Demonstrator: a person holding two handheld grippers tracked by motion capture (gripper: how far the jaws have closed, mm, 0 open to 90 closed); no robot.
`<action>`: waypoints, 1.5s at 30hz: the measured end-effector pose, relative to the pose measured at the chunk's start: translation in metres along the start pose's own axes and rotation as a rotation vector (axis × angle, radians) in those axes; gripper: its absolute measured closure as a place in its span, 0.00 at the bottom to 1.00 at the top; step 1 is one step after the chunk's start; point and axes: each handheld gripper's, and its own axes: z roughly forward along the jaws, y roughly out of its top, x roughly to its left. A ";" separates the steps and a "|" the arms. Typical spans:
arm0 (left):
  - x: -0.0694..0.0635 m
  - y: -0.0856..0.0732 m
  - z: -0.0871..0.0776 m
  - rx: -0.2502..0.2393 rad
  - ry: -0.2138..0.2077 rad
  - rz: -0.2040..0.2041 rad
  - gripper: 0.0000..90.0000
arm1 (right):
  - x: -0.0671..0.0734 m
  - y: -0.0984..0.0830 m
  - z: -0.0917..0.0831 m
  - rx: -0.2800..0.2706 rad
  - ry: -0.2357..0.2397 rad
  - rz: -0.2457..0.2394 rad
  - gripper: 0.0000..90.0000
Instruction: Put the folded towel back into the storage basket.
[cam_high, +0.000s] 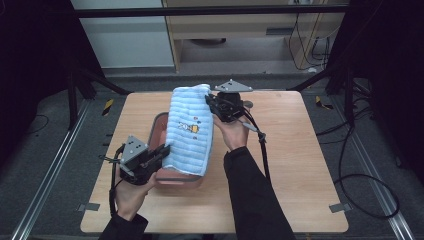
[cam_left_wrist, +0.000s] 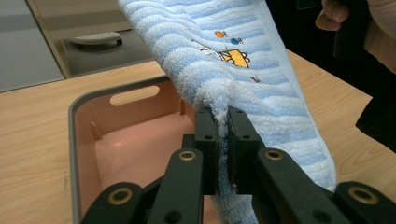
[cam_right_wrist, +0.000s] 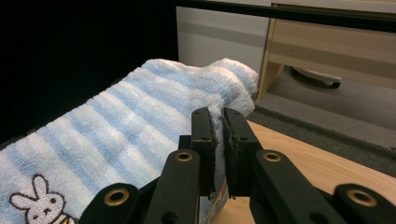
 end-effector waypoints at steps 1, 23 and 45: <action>0.002 -0.001 0.000 -0.001 0.003 -0.005 0.94 | 0.001 0.000 0.002 0.001 0.002 -0.002 0.93; 0.037 -0.016 0.013 0.044 0.056 -0.051 0.94 | 0.014 -0.010 0.050 0.021 0.036 0.007 0.93; 0.041 -0.035 0.034 0.134 0.080 -0.040 0.94 | 0.015 -0.036 0.076 0.085 0.043 -0.002 0.93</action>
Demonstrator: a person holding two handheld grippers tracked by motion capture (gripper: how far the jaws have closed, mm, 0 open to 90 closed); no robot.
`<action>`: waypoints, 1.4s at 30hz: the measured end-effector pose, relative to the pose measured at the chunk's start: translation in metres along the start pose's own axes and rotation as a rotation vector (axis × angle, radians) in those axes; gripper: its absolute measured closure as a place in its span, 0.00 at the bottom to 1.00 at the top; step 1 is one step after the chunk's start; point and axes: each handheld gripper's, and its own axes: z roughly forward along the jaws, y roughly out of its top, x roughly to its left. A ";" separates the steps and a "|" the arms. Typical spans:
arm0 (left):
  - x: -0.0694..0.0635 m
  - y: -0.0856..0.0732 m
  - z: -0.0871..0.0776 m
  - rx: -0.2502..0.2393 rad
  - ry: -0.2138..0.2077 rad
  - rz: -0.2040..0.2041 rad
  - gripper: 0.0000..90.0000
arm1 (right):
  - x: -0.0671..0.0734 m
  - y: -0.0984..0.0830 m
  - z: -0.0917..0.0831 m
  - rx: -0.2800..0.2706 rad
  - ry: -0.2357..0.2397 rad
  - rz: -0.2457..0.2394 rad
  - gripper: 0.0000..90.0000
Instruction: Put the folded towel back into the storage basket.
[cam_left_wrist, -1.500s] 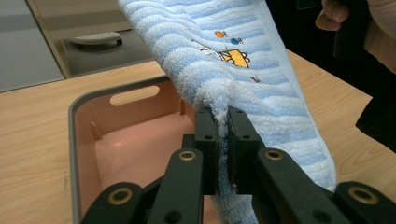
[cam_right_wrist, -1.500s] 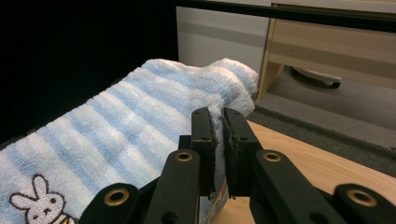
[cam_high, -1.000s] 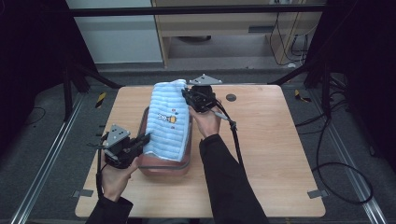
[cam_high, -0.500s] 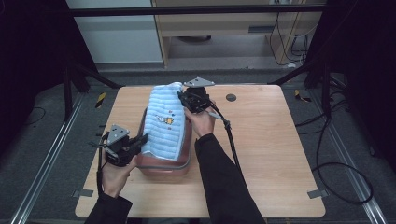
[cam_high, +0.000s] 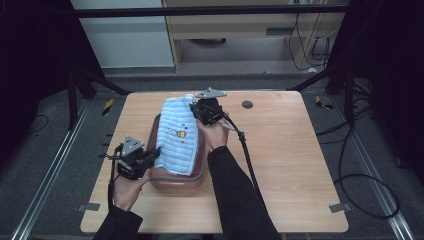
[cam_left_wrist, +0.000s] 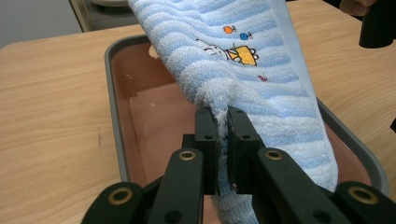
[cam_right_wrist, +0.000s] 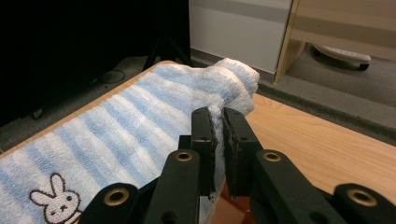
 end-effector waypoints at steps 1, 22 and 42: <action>0.000 -0.001 0.001 0.007 -0.001 -0.002 0.94 | 0.000 -0.002 0.001 0.002 0.002 0.001 0.93; -0.001 -0.019 0.017 0.078 0.014 0.018 0.94 | 0.001 -0.030 0.018 0.076 0.008 -0.007 0.93; 0.001 -0.031 0.029 0.135 0.021 0.014 0.94 | -0.003 -0.054 0.030 0.146 0.011 0.019 0.93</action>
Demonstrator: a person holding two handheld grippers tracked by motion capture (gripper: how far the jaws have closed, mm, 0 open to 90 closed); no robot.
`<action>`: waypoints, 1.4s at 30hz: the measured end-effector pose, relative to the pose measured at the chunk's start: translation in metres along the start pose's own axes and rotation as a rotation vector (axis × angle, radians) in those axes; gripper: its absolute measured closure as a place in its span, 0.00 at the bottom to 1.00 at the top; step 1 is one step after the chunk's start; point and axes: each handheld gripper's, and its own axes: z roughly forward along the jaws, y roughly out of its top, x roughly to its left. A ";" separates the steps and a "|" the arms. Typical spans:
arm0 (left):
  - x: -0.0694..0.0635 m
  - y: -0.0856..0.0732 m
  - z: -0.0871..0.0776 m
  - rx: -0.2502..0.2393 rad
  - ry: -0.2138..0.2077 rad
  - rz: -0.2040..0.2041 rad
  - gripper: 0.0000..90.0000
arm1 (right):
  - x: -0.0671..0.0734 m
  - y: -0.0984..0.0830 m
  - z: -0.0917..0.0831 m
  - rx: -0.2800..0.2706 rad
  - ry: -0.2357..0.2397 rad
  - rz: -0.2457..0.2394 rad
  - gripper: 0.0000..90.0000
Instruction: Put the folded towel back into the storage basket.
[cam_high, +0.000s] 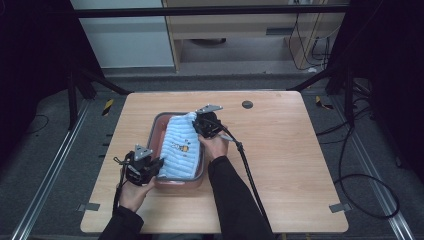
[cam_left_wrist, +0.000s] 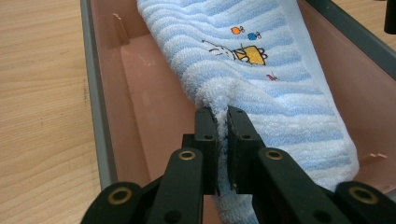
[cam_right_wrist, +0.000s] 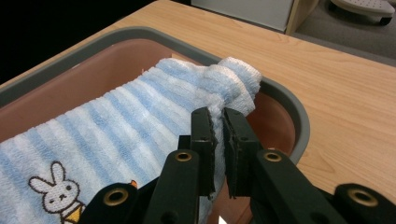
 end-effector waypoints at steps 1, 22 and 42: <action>0.000 0.000 0.001 0.003 0.000 -0.002 0.94 | 0.000 -0.001 0.001 0.001 0.001 0.001 0.93; 0.007 -0.001 0.001 -0.016 0.029 -0.025 0.74 | -0.001 -0.004 0.005 0.020 -0.017 -0.015 0.72; 0.015 0.012 -0.035 -0.163 -0.027 -0.019 0.36 | -0.017 0.009 -0.070 -0.130 -0.039 0.012 0.29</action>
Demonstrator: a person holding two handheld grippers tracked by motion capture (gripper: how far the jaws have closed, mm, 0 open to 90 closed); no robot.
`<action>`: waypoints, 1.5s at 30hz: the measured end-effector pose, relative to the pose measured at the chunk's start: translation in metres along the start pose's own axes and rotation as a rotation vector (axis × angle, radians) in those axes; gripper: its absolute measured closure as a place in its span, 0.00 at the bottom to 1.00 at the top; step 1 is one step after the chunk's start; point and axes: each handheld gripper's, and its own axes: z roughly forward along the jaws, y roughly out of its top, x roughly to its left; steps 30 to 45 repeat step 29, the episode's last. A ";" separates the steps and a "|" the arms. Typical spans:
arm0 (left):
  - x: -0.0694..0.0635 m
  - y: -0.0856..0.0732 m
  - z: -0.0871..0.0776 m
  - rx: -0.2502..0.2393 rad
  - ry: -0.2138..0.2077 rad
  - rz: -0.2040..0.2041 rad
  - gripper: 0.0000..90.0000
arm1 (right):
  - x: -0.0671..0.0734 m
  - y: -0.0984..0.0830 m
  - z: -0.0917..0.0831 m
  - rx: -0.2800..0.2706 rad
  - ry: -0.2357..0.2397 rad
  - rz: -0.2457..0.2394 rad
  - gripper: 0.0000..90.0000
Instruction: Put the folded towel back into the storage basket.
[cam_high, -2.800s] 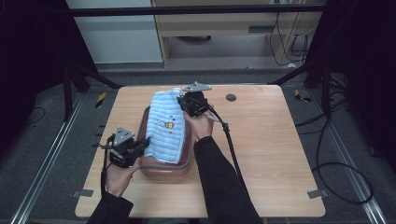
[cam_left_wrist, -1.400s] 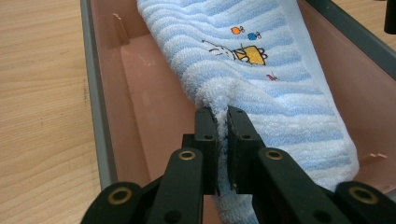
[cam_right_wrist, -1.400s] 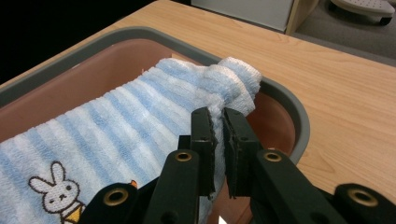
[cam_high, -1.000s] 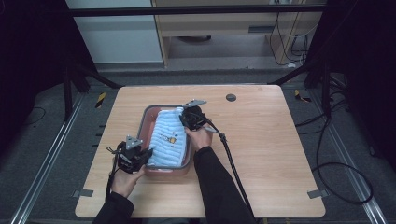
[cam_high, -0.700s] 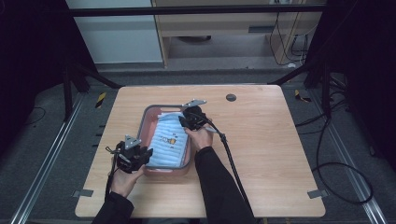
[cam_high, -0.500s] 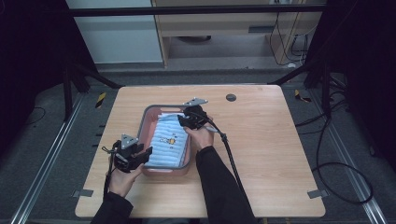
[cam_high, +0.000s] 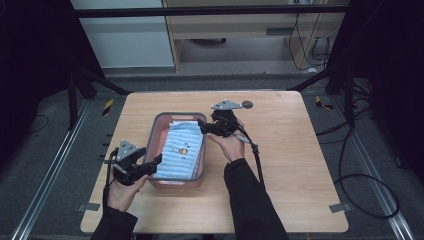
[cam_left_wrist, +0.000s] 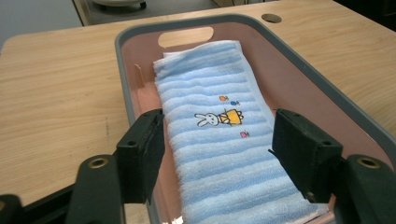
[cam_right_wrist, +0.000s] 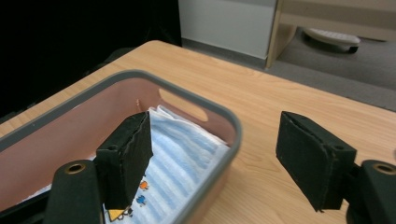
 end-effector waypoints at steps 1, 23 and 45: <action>0.001 0.000 -0.002 -0.010 0.005 0.002 0.35 | -0.003 0.000 -0.005 -0.008 -0.003 0.004 0.29; 0.031 -0.008 -0.005 -0.013 0.072 0.044 0.23 | -0.083 -0.067 -0.116 -0.028 -0.135 0.089 0.20; 0.042 -0.013 -0.005 0.001 0.095 0.012 0.22 | -0.099 -0.090 -0.138 -0.018 -0.168 0.099 0.20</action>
